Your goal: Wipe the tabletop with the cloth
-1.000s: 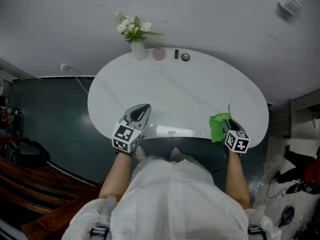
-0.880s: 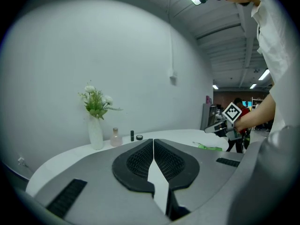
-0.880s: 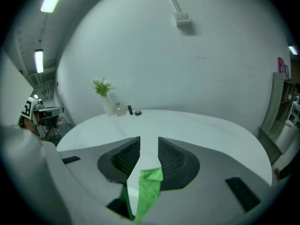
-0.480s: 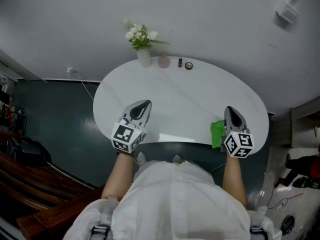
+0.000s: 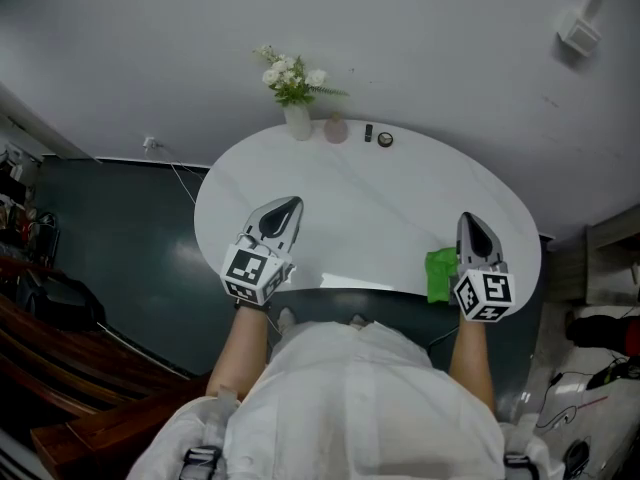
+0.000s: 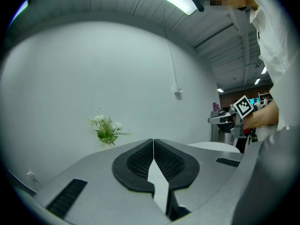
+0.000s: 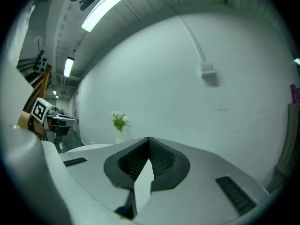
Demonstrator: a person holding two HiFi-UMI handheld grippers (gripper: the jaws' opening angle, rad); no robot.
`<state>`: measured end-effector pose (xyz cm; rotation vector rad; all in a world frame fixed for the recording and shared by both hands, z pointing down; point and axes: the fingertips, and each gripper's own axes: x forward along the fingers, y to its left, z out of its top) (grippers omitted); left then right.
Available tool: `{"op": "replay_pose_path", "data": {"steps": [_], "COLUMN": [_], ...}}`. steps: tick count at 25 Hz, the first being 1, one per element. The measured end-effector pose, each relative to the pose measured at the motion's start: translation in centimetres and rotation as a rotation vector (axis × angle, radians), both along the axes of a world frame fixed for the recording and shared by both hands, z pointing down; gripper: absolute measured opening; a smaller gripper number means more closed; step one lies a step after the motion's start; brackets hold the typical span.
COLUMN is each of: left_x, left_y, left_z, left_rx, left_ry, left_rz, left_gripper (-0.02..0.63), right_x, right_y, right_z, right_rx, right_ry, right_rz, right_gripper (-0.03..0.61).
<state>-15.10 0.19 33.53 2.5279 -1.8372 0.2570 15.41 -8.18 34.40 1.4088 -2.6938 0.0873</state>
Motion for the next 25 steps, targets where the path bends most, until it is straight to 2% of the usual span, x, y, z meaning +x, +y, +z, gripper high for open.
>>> {"op": "replay_pose_path", "data": {"steps": [25], "left_x": [-0.2], "left_y": [-0.8], "left_z": [-0.8], "left_rx": [0.015], "left_ry": [-0.029], "left_rz": [0.022], "left_gripper": [0.018], "right_x": [-2.6], "right_y": [-0.7], "right_z": [-1.7], "right_rx": [0.077], "right_ry": [0.042], "right_rz": [-0.071], "right_gripper": [0.008]}}
